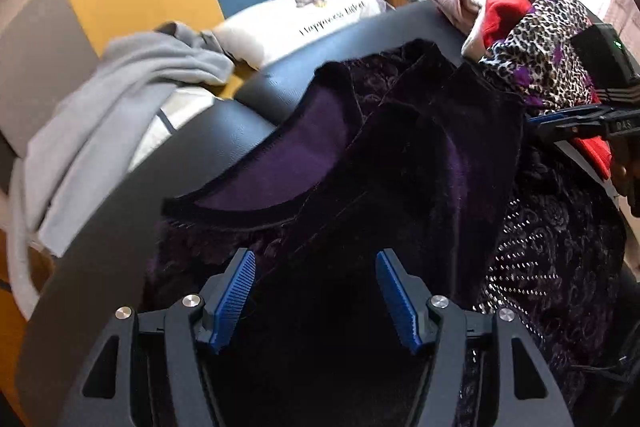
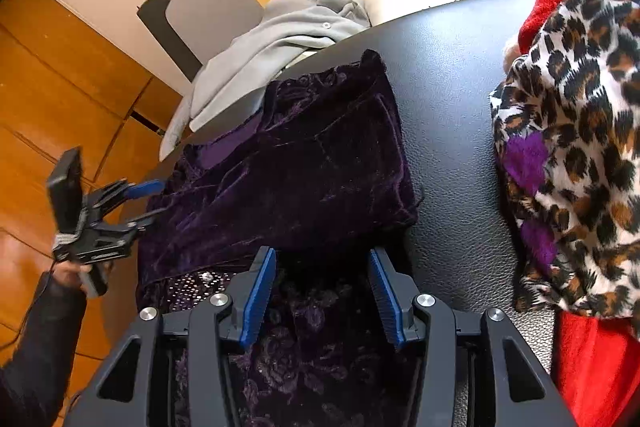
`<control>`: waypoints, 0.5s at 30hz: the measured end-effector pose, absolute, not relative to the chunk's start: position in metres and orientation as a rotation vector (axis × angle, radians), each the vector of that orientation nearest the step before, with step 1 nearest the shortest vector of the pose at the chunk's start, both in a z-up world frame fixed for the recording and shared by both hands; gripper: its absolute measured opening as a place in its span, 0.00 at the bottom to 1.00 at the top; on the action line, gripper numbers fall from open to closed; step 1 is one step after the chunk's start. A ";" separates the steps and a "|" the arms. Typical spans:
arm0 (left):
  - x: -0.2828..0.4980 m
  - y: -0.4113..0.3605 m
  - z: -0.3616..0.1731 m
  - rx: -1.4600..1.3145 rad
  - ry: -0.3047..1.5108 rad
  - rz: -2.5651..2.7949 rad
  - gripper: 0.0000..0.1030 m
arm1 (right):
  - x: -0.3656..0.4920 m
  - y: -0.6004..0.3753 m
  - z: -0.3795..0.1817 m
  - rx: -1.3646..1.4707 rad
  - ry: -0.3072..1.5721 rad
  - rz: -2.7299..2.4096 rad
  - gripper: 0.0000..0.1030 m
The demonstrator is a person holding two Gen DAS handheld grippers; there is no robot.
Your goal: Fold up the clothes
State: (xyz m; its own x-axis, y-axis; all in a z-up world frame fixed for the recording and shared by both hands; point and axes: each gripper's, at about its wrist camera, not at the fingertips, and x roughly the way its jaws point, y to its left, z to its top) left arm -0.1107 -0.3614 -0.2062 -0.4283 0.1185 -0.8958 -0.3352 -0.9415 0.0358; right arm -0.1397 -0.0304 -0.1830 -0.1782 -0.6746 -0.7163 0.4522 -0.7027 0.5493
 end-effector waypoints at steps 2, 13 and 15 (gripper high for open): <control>-0.114 -0.361 -0.215 -1.536 0.281 2.374 0.53 | -0.143 -0.030 -0.186 1.347 -0.303 -1.938 0.49; -0.079 -0.368 -0.196 -1.376 0.155 2.554 0.06 | -0.147 -0.035 -0.191 1.320 -0.318 -2.017 0.26; -0.073 -0.372 -0.189 -1.346 0.153 2.615 0.06 | -0.146 -0.037 -0.183 1.289 -0.275 -2.035 0.19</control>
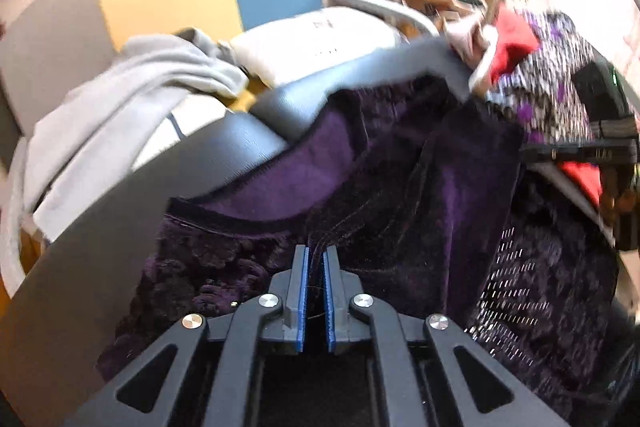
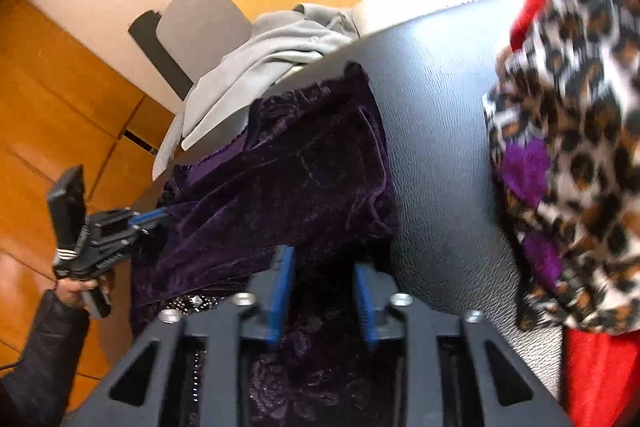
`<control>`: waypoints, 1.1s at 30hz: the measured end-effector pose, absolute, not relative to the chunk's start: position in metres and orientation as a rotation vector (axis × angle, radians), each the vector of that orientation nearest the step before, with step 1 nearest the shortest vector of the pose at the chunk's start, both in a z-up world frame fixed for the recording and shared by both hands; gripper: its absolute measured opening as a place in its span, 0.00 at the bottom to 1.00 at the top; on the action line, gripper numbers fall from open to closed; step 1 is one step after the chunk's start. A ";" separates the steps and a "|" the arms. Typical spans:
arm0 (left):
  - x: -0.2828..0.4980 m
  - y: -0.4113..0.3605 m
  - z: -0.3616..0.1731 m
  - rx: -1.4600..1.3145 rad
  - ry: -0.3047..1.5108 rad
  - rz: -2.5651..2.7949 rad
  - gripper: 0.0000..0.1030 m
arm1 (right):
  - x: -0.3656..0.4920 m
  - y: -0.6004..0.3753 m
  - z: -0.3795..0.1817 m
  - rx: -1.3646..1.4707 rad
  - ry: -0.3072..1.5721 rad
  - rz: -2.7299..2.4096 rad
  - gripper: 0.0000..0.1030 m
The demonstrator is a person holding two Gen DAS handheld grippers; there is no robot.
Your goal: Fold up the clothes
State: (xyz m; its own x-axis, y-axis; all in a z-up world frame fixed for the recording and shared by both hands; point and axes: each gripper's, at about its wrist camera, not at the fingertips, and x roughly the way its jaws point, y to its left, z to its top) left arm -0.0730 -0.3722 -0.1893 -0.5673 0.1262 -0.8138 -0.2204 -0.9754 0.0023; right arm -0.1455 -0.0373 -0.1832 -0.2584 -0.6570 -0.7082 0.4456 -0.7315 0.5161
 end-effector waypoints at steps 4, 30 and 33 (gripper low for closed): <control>-0.079 -0.374 -0.199 -1.395 0.215 2.721 0.08 | -0.148 -0.046 -0.182 1.292 -0.176 -2.063 0.19; -0.056 -0.415 -0.218 -1.477 0.040 2.618 0.11 | -0.210 -0.173 -0.182 1.239 0.670 -1.729 0.56; -0.047 -0.412 -0.213 -1.425 0.035 2.684 0.06 | -0.204 -0.166 -0.178 1.215 0.699 -1.752 0.10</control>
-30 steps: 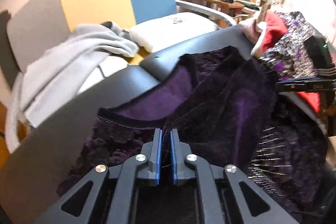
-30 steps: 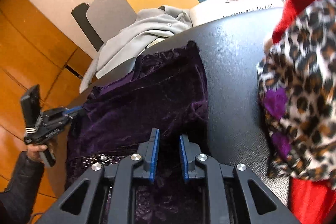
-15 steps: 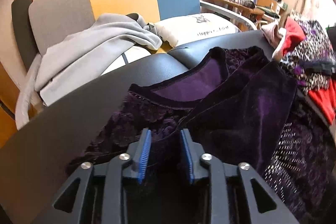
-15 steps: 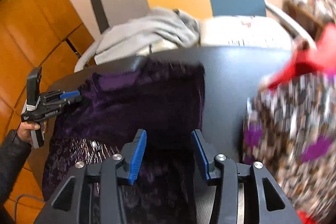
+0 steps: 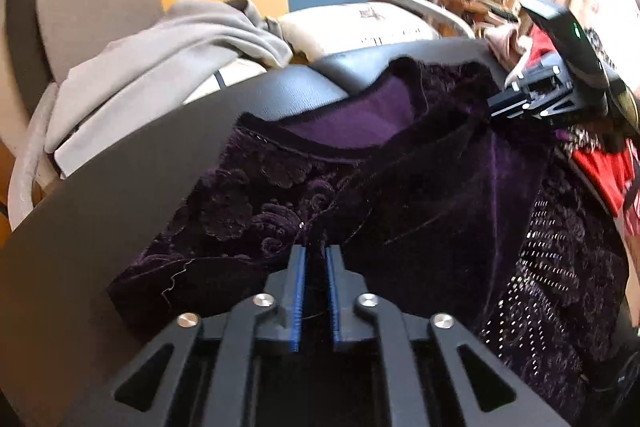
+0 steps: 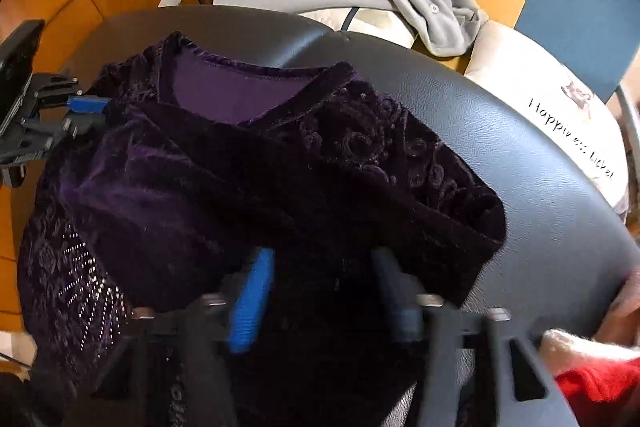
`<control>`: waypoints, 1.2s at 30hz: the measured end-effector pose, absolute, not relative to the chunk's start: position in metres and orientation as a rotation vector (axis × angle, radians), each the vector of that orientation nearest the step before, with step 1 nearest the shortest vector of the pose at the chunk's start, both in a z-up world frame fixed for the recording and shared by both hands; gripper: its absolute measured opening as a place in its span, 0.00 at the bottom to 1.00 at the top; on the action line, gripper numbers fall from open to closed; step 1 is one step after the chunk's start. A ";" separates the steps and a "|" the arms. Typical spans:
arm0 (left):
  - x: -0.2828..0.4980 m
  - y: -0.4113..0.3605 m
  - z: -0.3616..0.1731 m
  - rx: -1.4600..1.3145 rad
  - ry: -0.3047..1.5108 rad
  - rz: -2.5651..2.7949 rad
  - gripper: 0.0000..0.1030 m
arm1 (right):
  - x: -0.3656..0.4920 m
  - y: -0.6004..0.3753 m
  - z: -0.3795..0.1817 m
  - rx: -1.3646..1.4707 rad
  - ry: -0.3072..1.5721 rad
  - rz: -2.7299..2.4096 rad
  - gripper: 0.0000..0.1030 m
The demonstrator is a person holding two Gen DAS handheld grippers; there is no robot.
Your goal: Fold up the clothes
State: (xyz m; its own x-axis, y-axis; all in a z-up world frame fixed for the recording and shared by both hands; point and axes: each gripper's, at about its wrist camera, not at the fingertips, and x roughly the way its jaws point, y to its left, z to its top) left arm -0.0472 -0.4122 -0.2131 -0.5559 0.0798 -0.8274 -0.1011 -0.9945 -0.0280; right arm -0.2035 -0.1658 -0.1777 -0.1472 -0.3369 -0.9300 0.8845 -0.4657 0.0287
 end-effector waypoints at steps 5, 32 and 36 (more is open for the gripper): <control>-0.036 -0.408 -0.190 -1.307 0.023 2.766 0.05 | -0.184 -0.160 -0.156 1.097 0.710 -1.850 0.08; 0.024 -0.463 -0.242 -1.359 -0.581 3.060 0.26 | -0.179 -0.156 -0.198 1.112 0.287 -1.951 0.06; 0.025 -0.460 -0.234 -1.403 -0.607 3.092 0.27 | -0.165 -0.153 -0.200 1.035 0.304 -2.008 0.06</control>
State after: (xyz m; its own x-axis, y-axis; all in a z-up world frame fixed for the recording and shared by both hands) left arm 0.0247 -0.4602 -0.2341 -0.6299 -0.1320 -0.7654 0.4116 -0.8924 -0.1848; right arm -0.1649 -0.1533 -0.1999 -0.3104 -0.5688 -0.7617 0.7689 -0.6214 0.1506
